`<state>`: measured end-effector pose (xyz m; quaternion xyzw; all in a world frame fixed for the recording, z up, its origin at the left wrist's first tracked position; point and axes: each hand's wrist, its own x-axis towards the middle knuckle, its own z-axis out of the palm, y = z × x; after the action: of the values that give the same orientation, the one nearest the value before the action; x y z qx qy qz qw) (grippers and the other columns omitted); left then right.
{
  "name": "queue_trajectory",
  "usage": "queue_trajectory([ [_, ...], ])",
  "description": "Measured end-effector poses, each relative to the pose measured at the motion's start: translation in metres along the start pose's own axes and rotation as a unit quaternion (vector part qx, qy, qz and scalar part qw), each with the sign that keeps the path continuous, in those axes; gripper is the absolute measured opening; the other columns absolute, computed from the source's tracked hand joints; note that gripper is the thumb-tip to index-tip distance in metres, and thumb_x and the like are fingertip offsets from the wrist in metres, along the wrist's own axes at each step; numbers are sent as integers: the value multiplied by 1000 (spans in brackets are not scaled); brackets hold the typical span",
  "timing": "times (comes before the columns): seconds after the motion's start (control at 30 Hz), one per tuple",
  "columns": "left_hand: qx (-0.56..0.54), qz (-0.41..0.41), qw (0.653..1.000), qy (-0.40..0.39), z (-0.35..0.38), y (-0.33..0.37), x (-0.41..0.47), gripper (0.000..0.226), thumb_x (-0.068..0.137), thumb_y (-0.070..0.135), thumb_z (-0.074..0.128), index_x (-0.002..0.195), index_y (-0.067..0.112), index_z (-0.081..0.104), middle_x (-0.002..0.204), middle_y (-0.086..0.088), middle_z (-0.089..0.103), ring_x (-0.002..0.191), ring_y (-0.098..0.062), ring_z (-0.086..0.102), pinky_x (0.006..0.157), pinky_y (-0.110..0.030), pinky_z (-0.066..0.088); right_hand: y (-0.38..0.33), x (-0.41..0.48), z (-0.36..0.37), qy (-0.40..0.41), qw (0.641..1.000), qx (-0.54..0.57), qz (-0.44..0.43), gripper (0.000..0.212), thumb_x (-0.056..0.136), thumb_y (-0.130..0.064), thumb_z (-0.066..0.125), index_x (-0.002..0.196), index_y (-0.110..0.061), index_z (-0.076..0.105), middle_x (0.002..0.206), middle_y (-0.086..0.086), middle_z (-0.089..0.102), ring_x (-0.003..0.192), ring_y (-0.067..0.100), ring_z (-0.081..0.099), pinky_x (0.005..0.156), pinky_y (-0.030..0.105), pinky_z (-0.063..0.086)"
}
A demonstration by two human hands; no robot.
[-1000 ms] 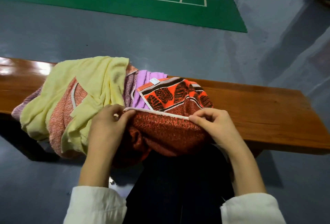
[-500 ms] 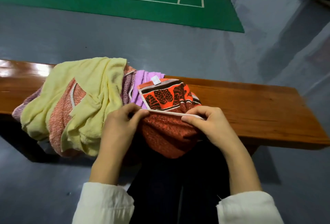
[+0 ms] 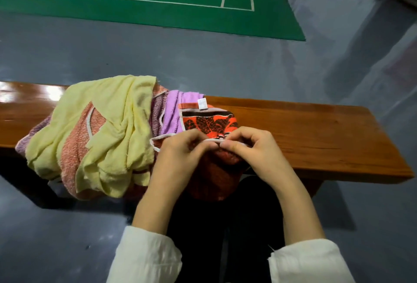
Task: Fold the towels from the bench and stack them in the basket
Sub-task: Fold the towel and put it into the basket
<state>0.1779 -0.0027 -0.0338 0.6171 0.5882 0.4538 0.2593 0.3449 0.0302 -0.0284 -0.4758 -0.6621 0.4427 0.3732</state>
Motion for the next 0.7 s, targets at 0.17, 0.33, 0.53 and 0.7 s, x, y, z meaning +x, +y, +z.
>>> queue_trajectory([
  [0.17, -14, -77, 993, 90, -15, -20, -3, 17, 80, 17, 74, 67, 25, 66, 55, 19, 60, 52, 1, 49, 60, -18, 41, 17, -5, -10, 3, 998, -46, 35, 5, 81, -23, 74, 77, -24, 72, 83, -9, 71, 81, 10, 64, 82, 35, 49],
  [0.33, -9, -128, 981, 144, -34, -40, -4, 17, 81, 22, 74, 67, 28, 65, 47, 14, 55, 46, -10, 43, 49, -22, 38, 27, -3, -14, 17, 996, -79, 46, 16, 86, -12, 65, 84, -27, 72, 87, -8, 71, 85, 11, 66, 86, 41, 52],
  [0.53, -6, -160, 970, 185, -53, -60, -6, 15, 83, 21, 72, 69, 23, 66, 52, -3, 59, 49, -20, 51, 40, -16, 39, 30, -2, -21, 55, 993, -84, 65, 25, 88, -6, 56, 91, -24, 72, 91, -10, 70, 87, 4, 63, 79, 22, 50],
  [0.7, 9, -176, 968, 179, -52, -66, -5, 16, 85, 29, 69, 72, 22, 65, 58, -7, 60, 54, -22, 53, 51, -27, 43, 33, 0, -19, 98, 993, -13, 58, 17, 92, -18, 60, 90, -32, 70, 88, -12, 70, 89, 3, 63, 81, 24, 49],
])
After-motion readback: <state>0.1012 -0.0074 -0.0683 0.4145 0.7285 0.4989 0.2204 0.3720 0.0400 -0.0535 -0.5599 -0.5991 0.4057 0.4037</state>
